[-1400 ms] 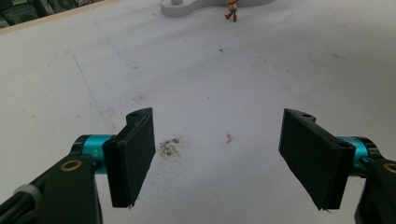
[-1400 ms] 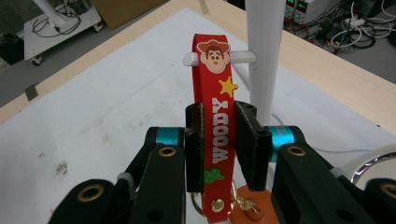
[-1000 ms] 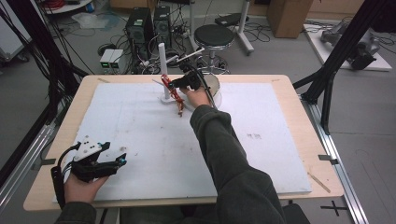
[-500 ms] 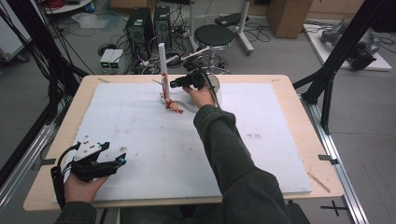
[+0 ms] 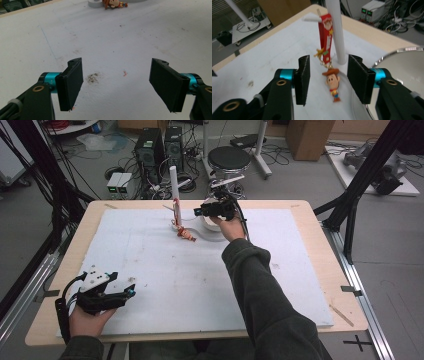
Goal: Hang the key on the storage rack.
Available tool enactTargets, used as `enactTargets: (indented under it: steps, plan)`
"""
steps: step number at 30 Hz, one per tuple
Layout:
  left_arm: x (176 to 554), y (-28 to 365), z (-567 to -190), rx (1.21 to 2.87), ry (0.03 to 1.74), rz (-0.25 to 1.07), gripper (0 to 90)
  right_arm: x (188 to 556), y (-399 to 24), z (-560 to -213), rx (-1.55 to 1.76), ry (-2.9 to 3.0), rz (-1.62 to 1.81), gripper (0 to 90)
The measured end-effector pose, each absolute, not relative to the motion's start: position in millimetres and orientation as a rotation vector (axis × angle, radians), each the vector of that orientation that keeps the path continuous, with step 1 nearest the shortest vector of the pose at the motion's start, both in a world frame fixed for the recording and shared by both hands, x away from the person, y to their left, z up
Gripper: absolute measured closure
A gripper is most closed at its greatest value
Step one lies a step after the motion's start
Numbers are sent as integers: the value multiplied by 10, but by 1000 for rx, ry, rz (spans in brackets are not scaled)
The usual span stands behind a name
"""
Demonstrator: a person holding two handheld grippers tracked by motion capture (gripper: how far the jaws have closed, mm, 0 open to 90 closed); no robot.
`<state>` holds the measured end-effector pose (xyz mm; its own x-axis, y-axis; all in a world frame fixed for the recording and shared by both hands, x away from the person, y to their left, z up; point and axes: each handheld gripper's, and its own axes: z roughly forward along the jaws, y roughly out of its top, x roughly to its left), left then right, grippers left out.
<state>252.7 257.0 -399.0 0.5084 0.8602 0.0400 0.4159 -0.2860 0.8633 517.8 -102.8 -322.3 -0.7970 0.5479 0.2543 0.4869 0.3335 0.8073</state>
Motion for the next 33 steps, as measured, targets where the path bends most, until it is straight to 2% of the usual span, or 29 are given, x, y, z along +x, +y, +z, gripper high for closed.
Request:
enactTargets:
  steps: [9,33]
  plan:
    - [2521,2553,-3994,1905,1048,651,274,5070,-1325,-3248,1006,2498,1518,437]
    - [2515,2552,-4007,1908,1056,649,274,4816,-1720,-3326,981,2425,1555,279]
